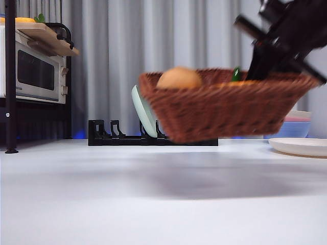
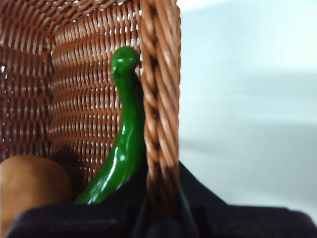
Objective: Pick up the basket,pick up the corn from the table,pick up the potato from the table,pick up the cucumber from the table,put all items into the basket
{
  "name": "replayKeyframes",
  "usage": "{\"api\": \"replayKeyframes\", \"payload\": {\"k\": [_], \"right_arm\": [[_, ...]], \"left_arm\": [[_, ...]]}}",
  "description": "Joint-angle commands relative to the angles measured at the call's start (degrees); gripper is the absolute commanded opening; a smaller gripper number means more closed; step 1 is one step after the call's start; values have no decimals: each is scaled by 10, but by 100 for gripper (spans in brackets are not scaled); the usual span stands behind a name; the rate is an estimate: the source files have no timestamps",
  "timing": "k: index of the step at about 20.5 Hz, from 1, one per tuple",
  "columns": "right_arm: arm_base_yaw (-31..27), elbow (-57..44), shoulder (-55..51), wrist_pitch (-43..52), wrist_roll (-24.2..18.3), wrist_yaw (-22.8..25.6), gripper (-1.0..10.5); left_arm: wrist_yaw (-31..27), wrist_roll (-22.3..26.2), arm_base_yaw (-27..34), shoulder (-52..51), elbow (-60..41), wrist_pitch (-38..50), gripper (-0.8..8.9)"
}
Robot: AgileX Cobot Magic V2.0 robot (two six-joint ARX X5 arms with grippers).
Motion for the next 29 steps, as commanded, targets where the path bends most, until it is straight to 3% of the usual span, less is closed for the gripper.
{"api": "replayKeyframes", "payload": {"k": [1,8,10,13,14,17,19,20,23,26,29], "right_arm": [[12,7,41,30,36,-5,-17],[23,7,120,41,53,-2,3],[23,7,120,41,59,-2,195],[16,7,118,36,60,0,597],[11,7,116,34,60,-2,611],[-2,7,79,20,45,-2,595],[-5,7,30,-9,15,-1,582],[-5,7,-3,-25,-7,0,474],[-1,7,-90,-64,-61,26,-6],[34,7,-169,-89,-102,154,-10],[72,-7,-232,-85,-129,217,-11]], "left_arm": [[-3,10,1,-28,-2,-18,475],[-26,10,1,-78,-2,-95,475],[-26,10,1,-78,-2,-124,475],[-26,23,1,-78,-2,-154,475],[-27,27,1,-78,-2,-159,470],[-54,51,1,-78,-2,-199,444],[-133,78,1,-78,-2,-244,144],[-168,88,1,-78,-2,-268,-30],[-214,86,1,-86,-5,-301,-8],[-222,86,1,-134,-56,-267,-8],[-221,87,0,-200,-160,-200,-8]]}}
